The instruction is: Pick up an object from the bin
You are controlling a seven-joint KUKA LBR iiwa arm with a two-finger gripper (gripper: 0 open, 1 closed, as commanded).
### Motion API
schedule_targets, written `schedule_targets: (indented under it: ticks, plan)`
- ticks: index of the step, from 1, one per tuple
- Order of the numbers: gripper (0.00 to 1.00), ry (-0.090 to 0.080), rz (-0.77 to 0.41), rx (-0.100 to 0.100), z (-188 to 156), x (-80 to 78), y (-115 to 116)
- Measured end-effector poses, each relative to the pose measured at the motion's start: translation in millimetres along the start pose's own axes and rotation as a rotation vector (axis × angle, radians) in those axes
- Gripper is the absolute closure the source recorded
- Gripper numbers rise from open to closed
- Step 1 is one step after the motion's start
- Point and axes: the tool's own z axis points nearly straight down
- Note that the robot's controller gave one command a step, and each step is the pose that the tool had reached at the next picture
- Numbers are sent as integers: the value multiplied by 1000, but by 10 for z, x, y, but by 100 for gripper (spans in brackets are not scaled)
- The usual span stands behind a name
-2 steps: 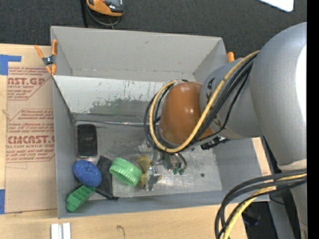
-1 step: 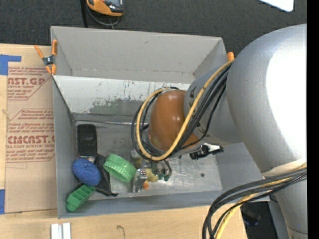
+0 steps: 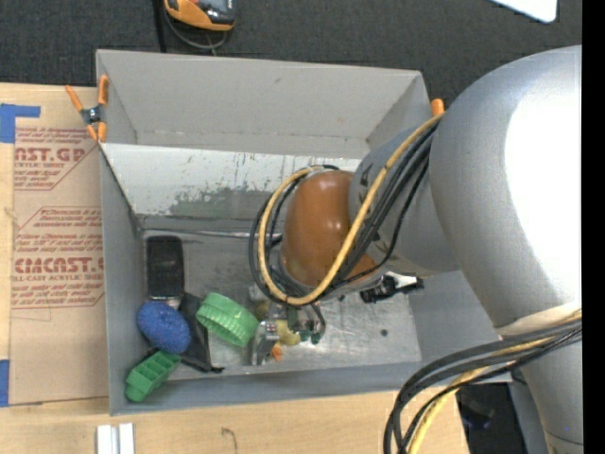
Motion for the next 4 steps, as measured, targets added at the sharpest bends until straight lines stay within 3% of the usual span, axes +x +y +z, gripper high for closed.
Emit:
schedule_targets:
  ticks: [1,2,3,4]
  plan:
    - [100,10,19,4,-1419,-221,-55]
    - [0,11,20,5,-1414,-218,-59]
    - [100,11,20,5,-1414,-218,-60]
    - [100,11,20,5,-1414,-218,-60]
